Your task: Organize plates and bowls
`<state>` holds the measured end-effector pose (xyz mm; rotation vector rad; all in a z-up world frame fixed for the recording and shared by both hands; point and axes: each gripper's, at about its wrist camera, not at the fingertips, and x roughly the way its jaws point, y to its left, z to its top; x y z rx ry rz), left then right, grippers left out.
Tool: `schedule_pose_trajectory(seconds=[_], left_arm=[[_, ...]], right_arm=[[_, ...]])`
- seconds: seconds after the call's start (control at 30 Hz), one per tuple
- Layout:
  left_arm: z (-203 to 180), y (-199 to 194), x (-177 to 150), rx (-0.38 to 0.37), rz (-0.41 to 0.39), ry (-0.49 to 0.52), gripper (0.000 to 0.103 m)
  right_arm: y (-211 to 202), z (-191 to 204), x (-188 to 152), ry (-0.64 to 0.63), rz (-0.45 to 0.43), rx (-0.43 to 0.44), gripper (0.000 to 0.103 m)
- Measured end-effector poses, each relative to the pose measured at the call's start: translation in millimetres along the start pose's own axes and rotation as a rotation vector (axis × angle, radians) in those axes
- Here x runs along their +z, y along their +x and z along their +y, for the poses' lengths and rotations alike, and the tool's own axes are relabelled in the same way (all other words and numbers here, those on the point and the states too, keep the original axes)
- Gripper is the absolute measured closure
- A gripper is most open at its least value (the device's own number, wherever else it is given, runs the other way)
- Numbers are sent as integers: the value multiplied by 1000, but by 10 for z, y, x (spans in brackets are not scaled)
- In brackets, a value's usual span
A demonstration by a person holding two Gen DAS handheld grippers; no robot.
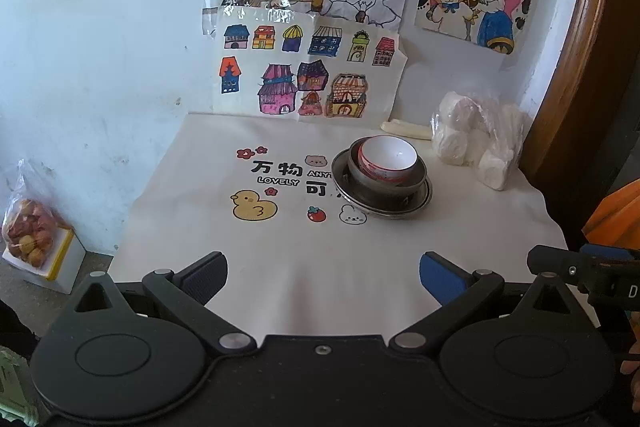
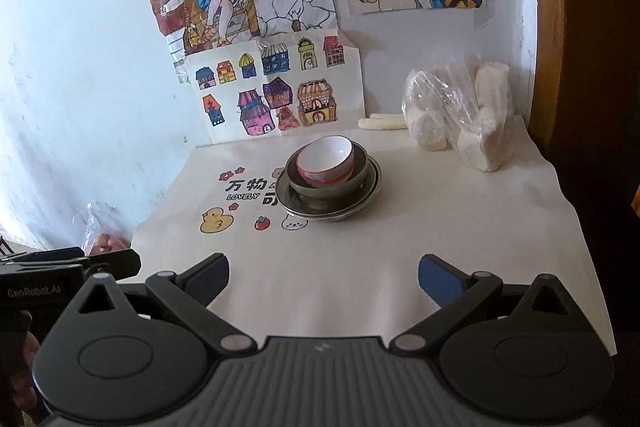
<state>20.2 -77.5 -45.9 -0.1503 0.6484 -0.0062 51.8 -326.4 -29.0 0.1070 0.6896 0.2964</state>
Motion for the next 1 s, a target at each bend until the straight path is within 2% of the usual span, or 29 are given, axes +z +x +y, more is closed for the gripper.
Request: schedule_pose_trajectory(seconds=[0.27, 1.0], left_arm=[[2, -3, 0, 17, -3, -2, 1], [-143, -19, -5, -6, -21, 28, 1]], right_arm=[[-9, -22, -5, -5, 6, 7, 0], [-18, -139, -22, 5, 13, 8, 0]])
